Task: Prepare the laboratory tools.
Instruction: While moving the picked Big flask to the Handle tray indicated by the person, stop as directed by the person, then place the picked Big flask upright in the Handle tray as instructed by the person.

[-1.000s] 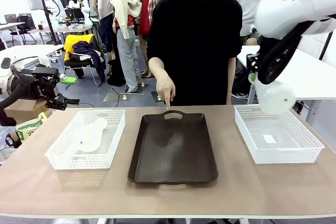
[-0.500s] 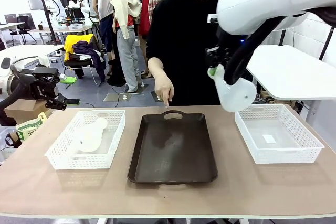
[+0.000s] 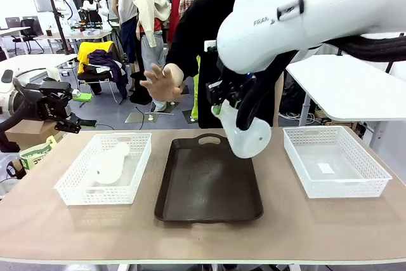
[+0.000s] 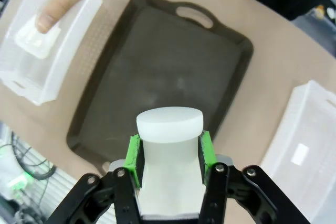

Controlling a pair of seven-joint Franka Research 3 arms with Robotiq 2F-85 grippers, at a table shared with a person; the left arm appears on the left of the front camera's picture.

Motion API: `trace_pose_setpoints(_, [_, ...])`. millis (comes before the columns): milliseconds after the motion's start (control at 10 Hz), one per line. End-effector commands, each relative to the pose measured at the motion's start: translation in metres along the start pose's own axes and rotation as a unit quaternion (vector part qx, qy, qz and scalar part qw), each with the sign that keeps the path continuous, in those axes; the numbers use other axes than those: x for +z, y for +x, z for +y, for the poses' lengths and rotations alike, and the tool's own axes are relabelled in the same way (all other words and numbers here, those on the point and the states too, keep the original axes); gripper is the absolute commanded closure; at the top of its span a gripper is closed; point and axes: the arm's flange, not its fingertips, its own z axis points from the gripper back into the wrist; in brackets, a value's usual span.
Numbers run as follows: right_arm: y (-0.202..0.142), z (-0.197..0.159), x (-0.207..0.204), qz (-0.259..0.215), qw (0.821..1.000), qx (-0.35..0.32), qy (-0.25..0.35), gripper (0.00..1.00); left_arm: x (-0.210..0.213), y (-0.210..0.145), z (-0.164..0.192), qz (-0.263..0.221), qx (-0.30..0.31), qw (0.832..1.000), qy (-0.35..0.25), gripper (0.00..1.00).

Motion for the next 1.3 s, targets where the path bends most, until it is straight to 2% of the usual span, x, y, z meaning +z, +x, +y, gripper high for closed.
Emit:
trace_pose_setpoints(0, [0.0034, 0.01, -0.0113, -0.001, 1.0, 0.001, -0.009, 1.0, 0.0018, 0.0003, -0.0023, -0.002, -0.002, 1.0, -0.005, 0.0])
trace_pose_setpoints(1200, [-0.0022, 0.0114, -0.0164, 0.012, 1.0, 0.012, 0.001, 1.0, 0.0018, 0.0003, -0.0023, -0.002, -0.002, 1.0, -0.005, 0.0])
